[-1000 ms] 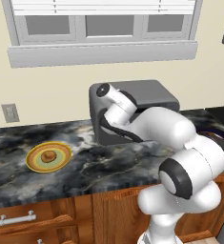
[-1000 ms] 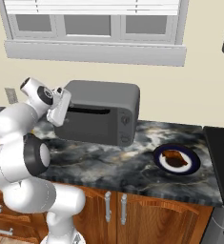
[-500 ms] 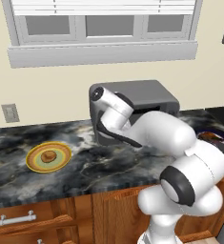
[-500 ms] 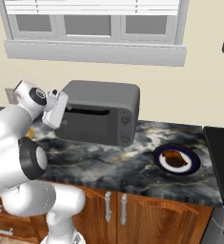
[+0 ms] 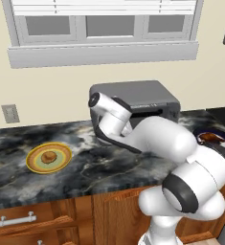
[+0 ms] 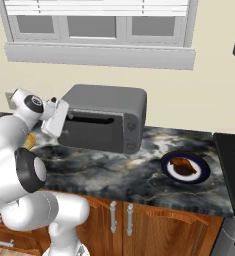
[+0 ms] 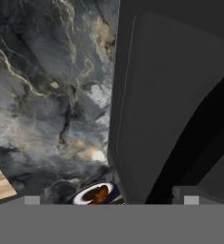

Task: Open the toaster oven door. Place the bread on the top rack in the toaster oven and place the chicken drumstick on the bottom rack.

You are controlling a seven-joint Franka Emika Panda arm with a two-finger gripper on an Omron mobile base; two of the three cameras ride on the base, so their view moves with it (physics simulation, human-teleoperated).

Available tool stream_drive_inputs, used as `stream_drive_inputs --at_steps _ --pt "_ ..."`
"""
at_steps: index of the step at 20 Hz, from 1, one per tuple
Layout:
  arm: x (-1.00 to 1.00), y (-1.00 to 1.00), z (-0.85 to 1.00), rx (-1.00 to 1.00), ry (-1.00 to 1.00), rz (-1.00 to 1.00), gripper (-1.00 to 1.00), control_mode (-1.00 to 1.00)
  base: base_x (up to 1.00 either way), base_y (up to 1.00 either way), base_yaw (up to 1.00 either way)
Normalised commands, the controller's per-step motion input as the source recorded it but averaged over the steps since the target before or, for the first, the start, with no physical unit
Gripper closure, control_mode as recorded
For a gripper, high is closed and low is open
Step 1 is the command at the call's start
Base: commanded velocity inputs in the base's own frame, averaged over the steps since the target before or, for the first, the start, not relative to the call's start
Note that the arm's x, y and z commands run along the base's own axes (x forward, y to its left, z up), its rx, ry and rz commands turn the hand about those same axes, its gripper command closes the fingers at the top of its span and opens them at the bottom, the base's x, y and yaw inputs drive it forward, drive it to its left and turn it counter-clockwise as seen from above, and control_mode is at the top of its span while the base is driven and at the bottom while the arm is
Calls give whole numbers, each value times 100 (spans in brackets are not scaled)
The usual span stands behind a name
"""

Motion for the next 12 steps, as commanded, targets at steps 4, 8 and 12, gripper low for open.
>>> stream_drive_inputs --at_steps 4,8,12 --pt "-26 11 -94 -10 16 0 -100 -100 0 0 0" --pt "-30 12 -94 -10 18 0 -100 -100 0 0 0" --pt "-31 10 -94 -9 19 0 -100 -100 0 0 0"
